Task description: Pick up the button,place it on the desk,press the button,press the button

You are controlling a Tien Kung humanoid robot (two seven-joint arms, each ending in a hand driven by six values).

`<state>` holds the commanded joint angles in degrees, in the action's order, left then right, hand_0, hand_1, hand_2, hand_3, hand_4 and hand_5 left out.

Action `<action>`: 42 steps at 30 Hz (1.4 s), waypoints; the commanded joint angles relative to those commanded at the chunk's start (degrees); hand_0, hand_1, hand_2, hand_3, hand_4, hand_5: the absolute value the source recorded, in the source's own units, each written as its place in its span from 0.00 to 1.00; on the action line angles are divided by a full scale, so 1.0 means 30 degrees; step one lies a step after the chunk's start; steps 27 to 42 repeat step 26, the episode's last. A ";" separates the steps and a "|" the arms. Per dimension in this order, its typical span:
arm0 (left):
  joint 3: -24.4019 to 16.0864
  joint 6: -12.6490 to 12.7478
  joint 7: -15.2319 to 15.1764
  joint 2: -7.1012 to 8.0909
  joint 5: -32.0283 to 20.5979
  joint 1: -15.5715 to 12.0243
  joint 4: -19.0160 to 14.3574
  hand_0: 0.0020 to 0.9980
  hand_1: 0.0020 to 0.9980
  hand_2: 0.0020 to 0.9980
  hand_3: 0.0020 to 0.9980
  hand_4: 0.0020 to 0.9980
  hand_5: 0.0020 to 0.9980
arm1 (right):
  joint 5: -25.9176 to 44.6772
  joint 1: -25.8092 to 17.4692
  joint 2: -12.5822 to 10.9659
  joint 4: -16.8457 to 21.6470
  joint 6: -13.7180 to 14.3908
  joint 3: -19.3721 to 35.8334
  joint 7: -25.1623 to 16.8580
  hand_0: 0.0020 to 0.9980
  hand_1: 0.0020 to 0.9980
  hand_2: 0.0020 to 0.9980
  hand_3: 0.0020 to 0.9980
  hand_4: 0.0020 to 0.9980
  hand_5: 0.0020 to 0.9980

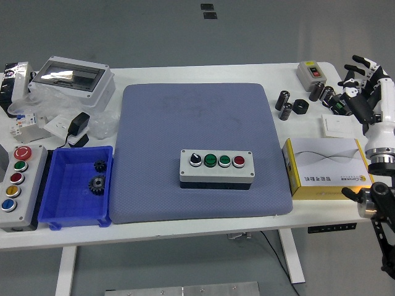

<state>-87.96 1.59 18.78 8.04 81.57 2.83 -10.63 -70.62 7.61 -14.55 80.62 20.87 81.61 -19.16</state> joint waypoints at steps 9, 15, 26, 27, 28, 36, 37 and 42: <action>0.0189 0.0100 -0.0091 -0.0072 -0.0428 -0.0033 0.0030 0.67 0.63 0.55 0.60 0.61 0.20 | 0.0467 -0.0033 0.0131 -0.0213 0.0023 -0.0357 -0.0260 0.78 0.79 0.82 0.79 0.63 0.36; 0.0316 0.0093 -0.0261 -0.0148 -0.0574 0.0056 0.0090 0.67 0.63 0.55 0.60 0.61 0.20 | 0.0645 -0.0008 0.0158 -0.0331 0.0043 -0.0696 -0.0202 0.79 0.79 0.82 0.79 0.64 0.39; 0.0370 0.0127 -0.0300 -0.0246 -0.0656 0.0064 0.0105 0.67 0.63 0.55 0.61 0.61 0.21 | 0.0597 -0.0009 0.0130 -0.0462 0.0012 -0.1051 0.0267 0.80 0.79 0.82 0.80 0.66 0.41; 0.0370 0.0127 -0.0300 -0.0246 -0.0656 0.0064 0.0105 0.67 0.63 0.55 0.61 0.61 0.21 | 0.0597 -0.0009 0.0130 -0.0462 0.0012 -0.1051 0.0267 0.80 0.79 0.82 0.80 0.66 0.41; 0.0370 0.0127 -0.0300 -0.0246 -0.0656 0.0064 0.0105 0.67 0.63 0.55 0.61 0.61 0.21 | 0.0597 -0.0009 0.0130 -0.0462 0.0012 -0.1051 0.0267 0.80 0.79 0.82 0.80 0.66 0.41; 0.0370 0.0127 -0.0300 -0.0246 -0.0656 0.0064 0.0105 0.67 0.63 0.55 0.61 0.61 0.21 | 0.0597 -0.0009 0.0130 -0.0462 0.0012 -0.1051 0.0267 0.80 0.79 0.82 0.80 0.66 0.41; 0.0370 0.0127 -0.0300 -0.0246 -0.0656 0.0064 0.0105 0.67 0.63 0.55 0.61 0.61 0.21 | 0.0597 -0.0009 0.0130 -0.0462 0.0012 -0.1051 0.0267 0.80 0.79 0.82 0.80 0.66 0.41; 0.0370 0.0127 -0.0300 -0.0246 -0.0656 0.0064 0.0105 0.67 0.63 0.55 0.61 0.61 0.21 | 0.0597 -0.0009 0.0130 -0.0462 0.0012 -0.1051 0.0267 0.80 0.79 0.82 0.80 0.66 0.41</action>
